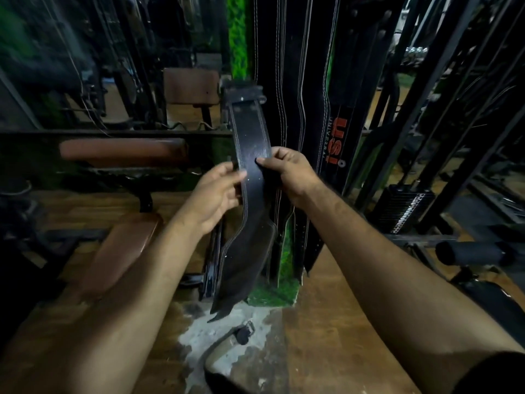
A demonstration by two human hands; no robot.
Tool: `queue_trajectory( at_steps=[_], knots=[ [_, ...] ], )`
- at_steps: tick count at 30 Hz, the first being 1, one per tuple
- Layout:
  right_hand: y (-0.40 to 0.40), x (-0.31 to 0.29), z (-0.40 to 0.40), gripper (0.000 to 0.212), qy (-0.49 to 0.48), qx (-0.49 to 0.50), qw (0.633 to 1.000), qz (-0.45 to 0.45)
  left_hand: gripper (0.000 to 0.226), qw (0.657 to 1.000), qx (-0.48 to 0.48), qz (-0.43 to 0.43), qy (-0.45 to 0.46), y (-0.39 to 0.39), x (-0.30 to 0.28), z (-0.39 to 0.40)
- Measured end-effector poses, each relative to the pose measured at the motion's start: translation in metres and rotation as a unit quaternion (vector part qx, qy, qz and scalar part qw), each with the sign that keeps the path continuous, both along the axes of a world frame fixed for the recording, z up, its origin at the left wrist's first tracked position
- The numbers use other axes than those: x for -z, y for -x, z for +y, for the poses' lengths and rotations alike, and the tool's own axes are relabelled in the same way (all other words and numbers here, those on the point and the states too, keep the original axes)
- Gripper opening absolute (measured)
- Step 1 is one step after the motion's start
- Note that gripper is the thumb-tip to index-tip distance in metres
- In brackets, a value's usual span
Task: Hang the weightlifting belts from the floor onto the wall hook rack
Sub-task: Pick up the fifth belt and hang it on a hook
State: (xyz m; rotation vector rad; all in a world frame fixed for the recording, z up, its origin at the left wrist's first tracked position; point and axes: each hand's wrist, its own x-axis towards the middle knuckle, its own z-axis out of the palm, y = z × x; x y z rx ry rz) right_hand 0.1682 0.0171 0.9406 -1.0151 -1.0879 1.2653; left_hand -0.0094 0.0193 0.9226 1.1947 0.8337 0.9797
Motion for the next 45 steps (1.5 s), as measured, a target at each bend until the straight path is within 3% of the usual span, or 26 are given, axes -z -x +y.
queue_trajectory(
  at_steps=[2,3,6,7,10,18,21,24,28,31,33,37,41,45],
  knots=[
    [0.004,-0.008,-0.002,0.009,-0.037,-0.013,0.999,0.007,0.081,0.999,-0.036,0.029,-0.012,-0.004,-0.026,0.010],
    [0.005,-0.013,-0.002,0.013,-0.056,-0.020,0.998,0.004,0.079,0.997,-0.055,0.040,-0.033,-0.007,-0.039,0.014],
    [0.005,-0.031,-0.004,0.019,-0.090,-0.029,0.995,-0.038,0.024,0.984,-0.100,0.026,-0.143,-0.017,-0.074,0.027],
    [0.005,-0.036,-0.004,0.019,-0.099,-0.032,0.993,-0.057,0.016,0.979,-0.101,0.013,-0.174,-0.020,-0.088,0.028],
    [0.002,-0.053,-0.004,0.015,-0.111,-0.025,0.989,-0.089,0.014,0.968,-0.105,0.001,-0.228,-0.025,-0.110,0.037],
    [-0.021,-0.103,0.000,0.005,-0.191,0.009,0.971,-0.146,0.007,0.961,-0.092,0.014,-0.261,-0.035,-0.127,0.034],
    [-0.021,-0.110,0.000,0.020,-0.203,-0.014,0.965,-0.165,0.033,0.961,-0.108,-0.017,-0.254,-0.039,-0.146,0.034],
    [-0.020,-0.117,0.002,0.030,-0.230,0.008,0.958,-0.171,0.042,0.959,-0.137,-0.048,-0.242,-0.048,-0.160,0.033],
    [-0.020,-0.127,0.011,0.020,-0.267,0.026,0.954,-0.133,0.024,0.960,-0.125,-0.092,-0.233,-0.060,-0.172,0.034],
    [-0.018,-0.112,0.013,0.012,-0.265,0.018,0.950,-0.161,0.007,0.957,-0.129,-0.140,-0.218,-0.068,-0.188,0.036],
    [-0.019,-0.087,0.012,0.009,-0.233,0.011,0.957,-0.171,0.011,0.954,-0.137,-0.152,-0.218,-0.070,-0.197,0.039],
    [-0.026,-0.037,0.014,0.012,-0.155,-0.011,0.968,-0.199,0.052,0.957,-0.174,-0.154,-0.173,-0.069,-0.200,0.055],
    [-0.032,-0.024,0.016,0.014,-0.113,-0.036,0.960,-0.252,0.031,0.961,-0.167,-0.158,-0.156,-0.064,-0.191,0.060],
    [-0.034,-0.043,0.023,0.028,-0.107,-0.069,0.927,-0.353,0.029,0.958,-0.186,-0.145,-0.166,-0.055,-0.204,0.058]
  ],
)
